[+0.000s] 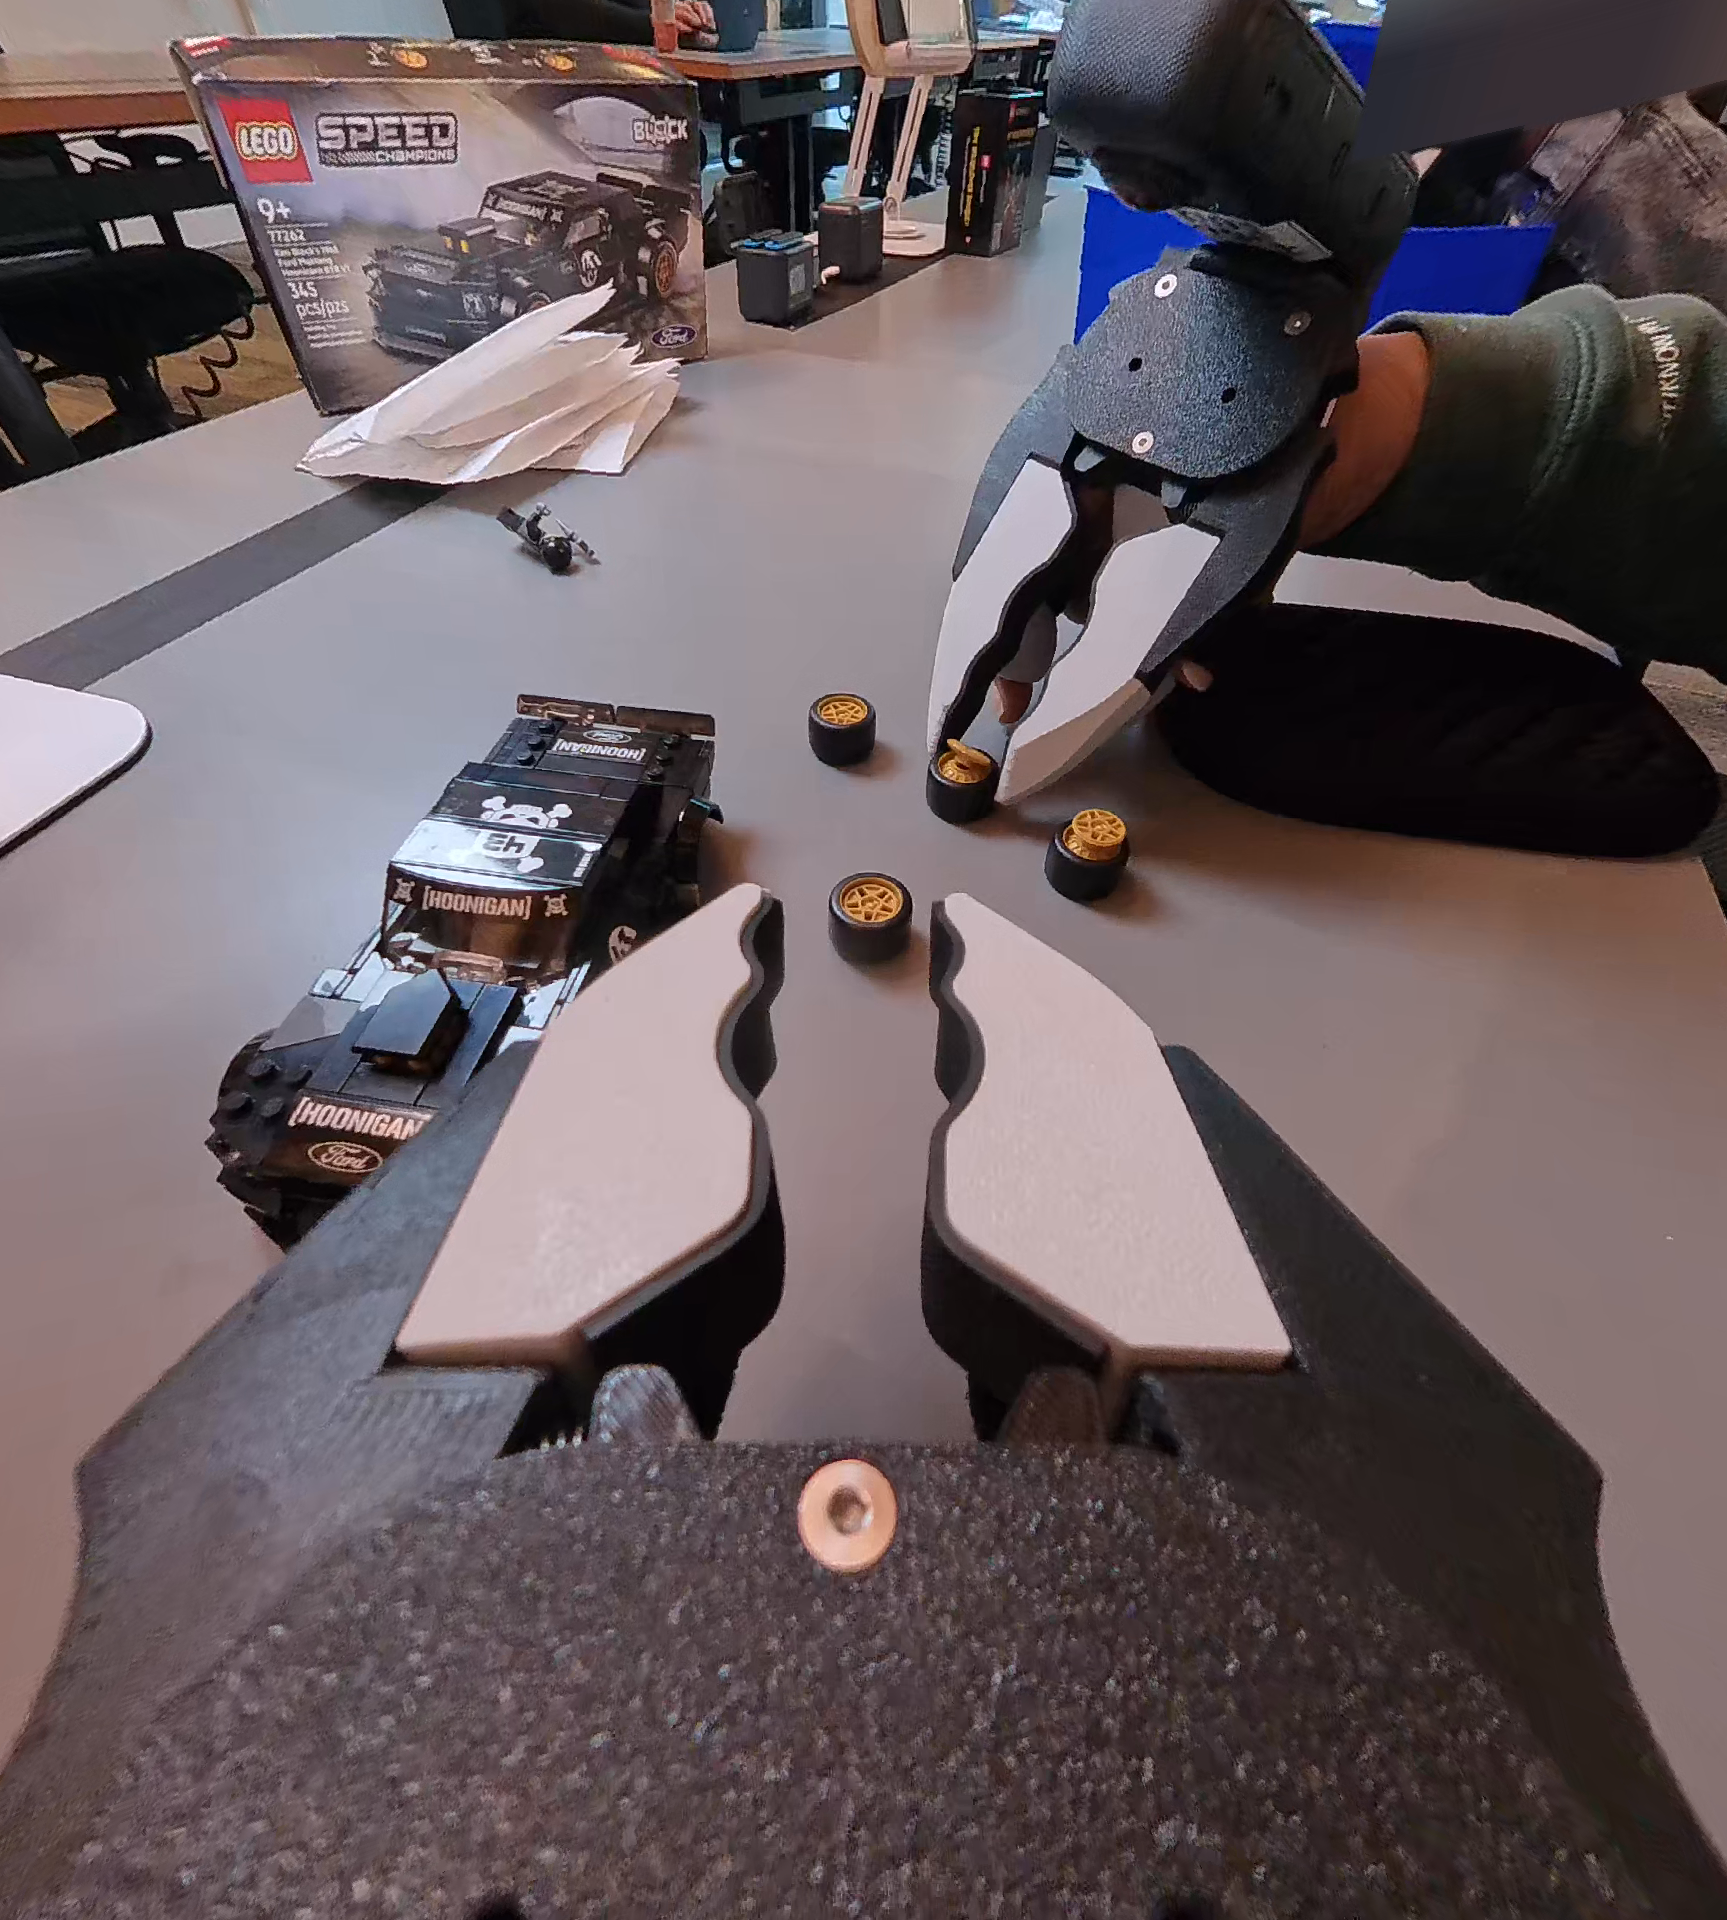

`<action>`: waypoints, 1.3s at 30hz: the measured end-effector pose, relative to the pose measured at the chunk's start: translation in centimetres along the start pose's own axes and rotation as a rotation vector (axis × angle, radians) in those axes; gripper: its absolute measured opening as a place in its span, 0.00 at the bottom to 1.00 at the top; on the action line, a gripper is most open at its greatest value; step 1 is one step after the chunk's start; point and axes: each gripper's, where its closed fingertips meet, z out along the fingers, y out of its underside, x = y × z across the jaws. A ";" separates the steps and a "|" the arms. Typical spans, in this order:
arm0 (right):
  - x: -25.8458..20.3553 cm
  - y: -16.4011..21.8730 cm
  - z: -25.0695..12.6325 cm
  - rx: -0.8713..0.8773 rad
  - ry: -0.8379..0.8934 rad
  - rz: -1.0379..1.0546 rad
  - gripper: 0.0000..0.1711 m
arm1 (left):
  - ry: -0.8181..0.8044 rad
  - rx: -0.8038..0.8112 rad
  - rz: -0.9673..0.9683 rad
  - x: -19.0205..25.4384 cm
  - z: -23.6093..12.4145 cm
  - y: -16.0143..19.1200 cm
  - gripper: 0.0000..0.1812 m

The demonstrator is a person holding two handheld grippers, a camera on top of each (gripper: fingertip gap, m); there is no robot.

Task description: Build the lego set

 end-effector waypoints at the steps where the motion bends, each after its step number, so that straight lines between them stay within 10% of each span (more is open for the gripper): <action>1: 0.0 -0.1 0.0 0.004 -0.001 0.001 0.14 | 0.002 -0.002 0.000 0.0 0.0 0.0 0.15; 22: -7.3 -14.5 -2.4 0.325 -0.127 0.042 0.14 | -0.126 0.118 0.205 1.5 -0.6 -3.1 0.18; 39: -7.4 -8.8 1.4 0.100 -0.143 0.015 0.14 | -0.009 -0.168 0.491 3.1 0.3 1.6 0.18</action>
